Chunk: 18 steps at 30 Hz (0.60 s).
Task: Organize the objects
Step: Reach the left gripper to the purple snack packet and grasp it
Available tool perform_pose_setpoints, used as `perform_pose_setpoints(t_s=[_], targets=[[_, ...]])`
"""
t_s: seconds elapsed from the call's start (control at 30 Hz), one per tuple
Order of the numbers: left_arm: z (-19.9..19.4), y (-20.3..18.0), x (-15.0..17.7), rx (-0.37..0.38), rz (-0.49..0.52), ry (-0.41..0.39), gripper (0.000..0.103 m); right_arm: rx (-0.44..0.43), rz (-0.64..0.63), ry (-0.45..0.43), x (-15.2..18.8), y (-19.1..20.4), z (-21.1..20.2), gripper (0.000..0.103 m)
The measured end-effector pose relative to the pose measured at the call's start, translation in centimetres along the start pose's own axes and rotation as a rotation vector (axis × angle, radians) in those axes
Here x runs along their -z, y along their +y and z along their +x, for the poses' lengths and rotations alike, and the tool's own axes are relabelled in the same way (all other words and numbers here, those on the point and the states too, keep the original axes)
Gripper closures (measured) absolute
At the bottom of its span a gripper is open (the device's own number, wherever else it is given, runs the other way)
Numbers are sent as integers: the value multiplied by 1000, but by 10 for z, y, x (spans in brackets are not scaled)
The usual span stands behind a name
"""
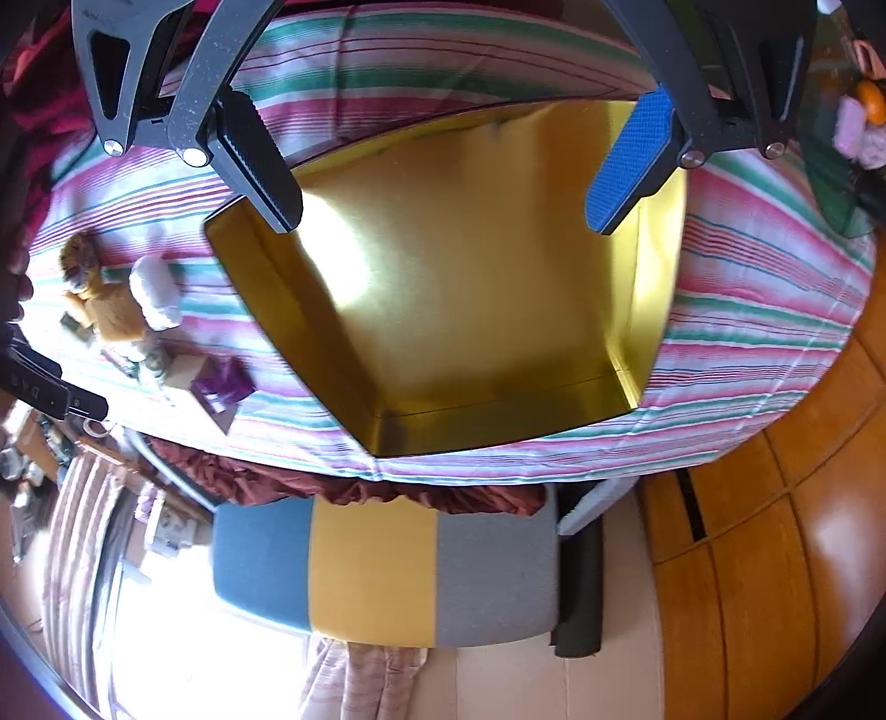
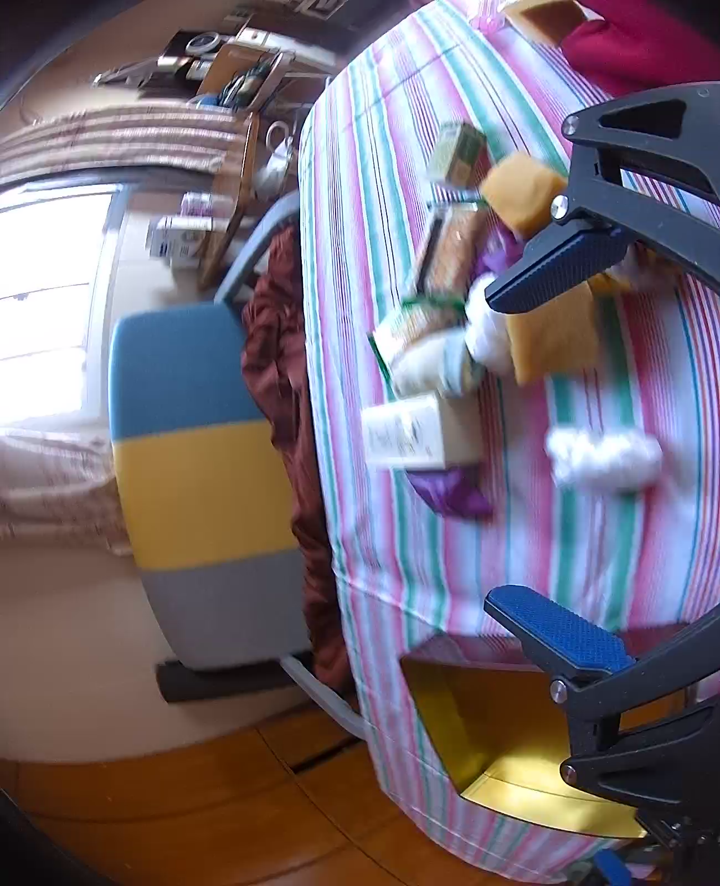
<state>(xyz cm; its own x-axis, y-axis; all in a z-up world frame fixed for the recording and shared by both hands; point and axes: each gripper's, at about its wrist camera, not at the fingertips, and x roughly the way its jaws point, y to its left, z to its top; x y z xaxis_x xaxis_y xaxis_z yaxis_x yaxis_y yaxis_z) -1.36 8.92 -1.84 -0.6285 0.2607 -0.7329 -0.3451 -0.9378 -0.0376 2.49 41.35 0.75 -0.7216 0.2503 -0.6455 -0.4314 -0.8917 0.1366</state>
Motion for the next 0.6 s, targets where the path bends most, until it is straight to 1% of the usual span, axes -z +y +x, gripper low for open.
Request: perform_pose_setpoints(t_s=[0.1, 0.17, 0.3, 0.37, 0.43, 0.53, 0.6], targets=[[1, -3, -6, 56, -31, 5, 0, 47, 52, -11, -14, -35, 2, 2], [4, -7, -13, 78, -37, 11, 0, 84, 86, -26, -23, -59, 3, 2], [7, -24, -24, 115, -14, 3, 0, 153, 149, -38, -34, -105, 13, 2], [11, -35, -31, 145, 9, 13, 0, 177, 172, -34, -35, -123, 21, 2], [13, -47, -38, 150, 40, 4, 0, 175, 211, -20, -34, -135, 28, 2], [18, -63, -49, 171, 87, -7, 0, 135, 291, 8, -31, -147, 35, 2], [24, -79, -58, 171, 140, -30, 0, 123, 295, 6, -30, -146, 33, 2]])
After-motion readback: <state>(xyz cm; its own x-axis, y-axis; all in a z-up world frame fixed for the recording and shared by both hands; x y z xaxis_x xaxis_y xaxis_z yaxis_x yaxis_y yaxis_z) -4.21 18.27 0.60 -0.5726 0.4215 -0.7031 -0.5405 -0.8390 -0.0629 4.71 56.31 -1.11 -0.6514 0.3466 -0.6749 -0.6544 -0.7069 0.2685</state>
